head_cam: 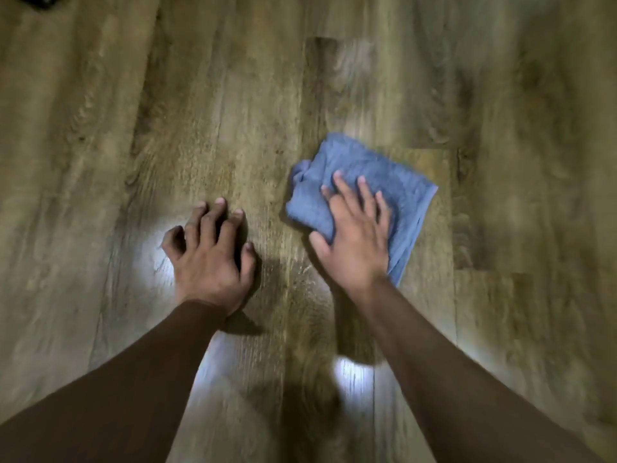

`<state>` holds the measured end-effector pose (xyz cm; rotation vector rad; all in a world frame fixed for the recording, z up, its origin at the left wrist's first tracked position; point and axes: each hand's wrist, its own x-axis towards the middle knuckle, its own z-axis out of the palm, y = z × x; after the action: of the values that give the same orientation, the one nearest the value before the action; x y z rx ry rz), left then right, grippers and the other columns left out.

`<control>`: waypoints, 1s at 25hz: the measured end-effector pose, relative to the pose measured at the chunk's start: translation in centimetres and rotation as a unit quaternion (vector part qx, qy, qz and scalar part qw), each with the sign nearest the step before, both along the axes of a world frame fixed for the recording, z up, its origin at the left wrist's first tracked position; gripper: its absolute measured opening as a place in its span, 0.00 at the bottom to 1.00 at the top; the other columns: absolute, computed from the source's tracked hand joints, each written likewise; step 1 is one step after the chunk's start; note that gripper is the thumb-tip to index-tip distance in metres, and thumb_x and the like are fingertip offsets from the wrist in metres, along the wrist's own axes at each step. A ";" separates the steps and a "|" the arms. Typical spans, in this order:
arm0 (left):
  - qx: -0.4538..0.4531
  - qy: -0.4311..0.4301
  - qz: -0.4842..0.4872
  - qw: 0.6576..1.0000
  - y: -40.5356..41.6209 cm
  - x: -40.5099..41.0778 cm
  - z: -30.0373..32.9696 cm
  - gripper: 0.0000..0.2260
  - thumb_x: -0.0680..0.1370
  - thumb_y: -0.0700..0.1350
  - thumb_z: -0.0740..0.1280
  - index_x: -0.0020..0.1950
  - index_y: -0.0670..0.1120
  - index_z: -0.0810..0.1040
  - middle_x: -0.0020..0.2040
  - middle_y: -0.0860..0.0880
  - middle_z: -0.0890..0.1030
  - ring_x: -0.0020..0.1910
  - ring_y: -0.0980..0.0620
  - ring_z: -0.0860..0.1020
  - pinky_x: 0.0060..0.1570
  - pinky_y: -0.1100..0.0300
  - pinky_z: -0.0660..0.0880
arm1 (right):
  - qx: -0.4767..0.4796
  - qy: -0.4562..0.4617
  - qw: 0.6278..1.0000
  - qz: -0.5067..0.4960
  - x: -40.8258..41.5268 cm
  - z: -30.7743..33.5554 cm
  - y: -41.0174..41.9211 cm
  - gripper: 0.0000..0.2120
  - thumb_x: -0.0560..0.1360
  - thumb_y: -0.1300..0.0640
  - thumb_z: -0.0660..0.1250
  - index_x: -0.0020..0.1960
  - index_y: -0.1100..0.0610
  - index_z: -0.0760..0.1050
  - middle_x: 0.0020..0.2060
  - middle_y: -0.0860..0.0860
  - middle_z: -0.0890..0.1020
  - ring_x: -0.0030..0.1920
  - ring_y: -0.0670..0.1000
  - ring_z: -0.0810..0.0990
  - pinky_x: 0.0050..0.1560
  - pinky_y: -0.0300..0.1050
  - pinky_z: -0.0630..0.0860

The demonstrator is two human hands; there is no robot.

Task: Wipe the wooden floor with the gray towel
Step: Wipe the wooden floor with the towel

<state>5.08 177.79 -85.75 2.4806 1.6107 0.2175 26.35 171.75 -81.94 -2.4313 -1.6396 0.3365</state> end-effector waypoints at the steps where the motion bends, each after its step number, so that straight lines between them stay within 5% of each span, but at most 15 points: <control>1: 0.004 0.002 0.005 1.000 0.3 -0.2 0.0 0.23 0.78 0.56 0.57 0.71 0.49 0.72 0.75 0.45 0.69 0.76 0.41 0.63 0.69 0.39 0.54 | -0.006 0.000 1.000 -0.013 -1.2 0.2 -1.6 0.35 0.71 0.43 0.68 0.76 0.50 0.65 0.79 0.47 0.60 0.80 0.56 0.52 0.78 0.60 0.47; 7: -0.031 0.010 0.018 0.999 0.6 5.7 2.0 0.23 0.74 0.58 0.57 0.61 0.44 0.72 0.65 0.36 0.71 0.65 0.36 0.68 0.64 0.26 0.62 | -0.018 -0.040 0.999 -0.013 -3.2 -0.3 -14.9 0.36 0.66 0.42 0.67 0.73 0.49 0.69 0.78 0.47 0.63 0.79 0.57 0.57 0.75 0.63 0.55; 8: -0.059 0.021 -0.028 0.998 0.2 8.7 2.6 0.26 0.76 0.61 0.57 0.68 0.47 0.70 0.74 0.38 0.66 0.73 0.37 0.63 0.67 0.23 0.55 | -0.020 -0.042 0.999 -0.010 -2.1 -0.4 -16.6 0.36 0.65 0.41 0.66 0.72 0.49 0.69 0.78 0.47 0.64 0.78 0.57 0.59 0.75 0.64 0.57; 10: -0.154 0.028 -0.124 0.980 -0.6 16.1 3.6 0.36 0.76 0.70 0.59 0.81 0.60 0.53 0.84 0.49 0.42 0.82 0.43 0.40 0.68 0.23 0.37 | -0.021 -0.051 0.998 -0.038 1.6 -0.4 -18.8 0.36 0.64 0.40 0.65 0.72 0.49 0.71 0.77 0.47 0.65 0.77 0.58 0.61 0.73 0.66 0.59; 13: -0.355 0.091 -0.100 0.925 -1.5 24.9 4.9 0.55 0.65 0.81 0.62 0.78 0.66 0.31 0.76 0.53 0.20 0.75 0.42 0.21 0.61 0.20 0.31 | -0.013 -0.060 0.987 -0.147 8.9 -0.4 -19.8 0.36 0.65 0.40 0.62 0.72 0.50 0.71 0.76 0.48 0.67 0.77 0.59 0.62 0.72 0.66 0.59; 15: -0.385 0.160 -0.080 0.905 -1.7 27.1 4.8 0.62 0.60 0.82 0.66 0.74 0.65 0.23 0.70 0.52 0.14 0.71 0.37 0.18 0.59 0.17 0.33 | -0.004 -0.064 0.977 -0.201 13.7 -0.6 -18.9 0.36 0.65 0.40 0.61 0.72 0.49 0.70 0.76 0.46 0.66 0.77 0.58 0.61 0.72 0.64 0.58; 25: -0.403 0.197 -0.080 0.890 -2.5 27.5 7.0 0.63 0.61 0.79 0.69 0.73 0.66 0.21 0.70 0.52 0.14 0.72 0.37 0.19 0.63 0.18 0.36 | 0.003 -0.062 0.972 -0.225 29.2 -1.2 -12.5 0.34 0.69 0.39 0.59 0.74 0.46 0.65 0.77 0.46 0.64 0.77 0.56 0.58 0.73 0.61 0.54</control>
<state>32.54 175.33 -78.77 2.0143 1.2167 -0.8559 55.52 159.29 -83.11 -2.7676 -1.0713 0.1096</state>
